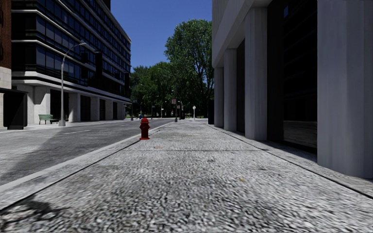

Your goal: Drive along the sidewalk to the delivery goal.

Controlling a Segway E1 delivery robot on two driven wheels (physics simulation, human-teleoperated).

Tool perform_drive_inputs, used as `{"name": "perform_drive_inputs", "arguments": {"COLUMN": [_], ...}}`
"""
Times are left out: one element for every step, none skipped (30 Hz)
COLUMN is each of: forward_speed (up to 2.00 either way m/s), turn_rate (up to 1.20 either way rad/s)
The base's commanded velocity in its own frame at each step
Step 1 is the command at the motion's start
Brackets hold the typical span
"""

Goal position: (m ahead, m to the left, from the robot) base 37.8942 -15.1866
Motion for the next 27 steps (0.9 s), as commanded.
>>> {"name": "perform_drive_inputs", "arguments": {"forward_speed": [2.00,2.00,2.00,2.00,2.00,2.00,2.00,2.00,2.00,2.00,2.00,2.00,2.00,2.00,2.00,2.00,2.00,2.00,2.00,2.00,2.00,2.00,2.00,2.00,2.00,2.00,2.00], "turn_rate": [0.00,0.00,0.00,0.00,0.00,0.00,0.00,0.00,0.00,0.00,0.00,0.00,0.00,0.00,0.00,0.00,0.00,0.00,0.00,0.00,0.00,0.00,0.00,0.00,0.00,0.00,0.00]}}
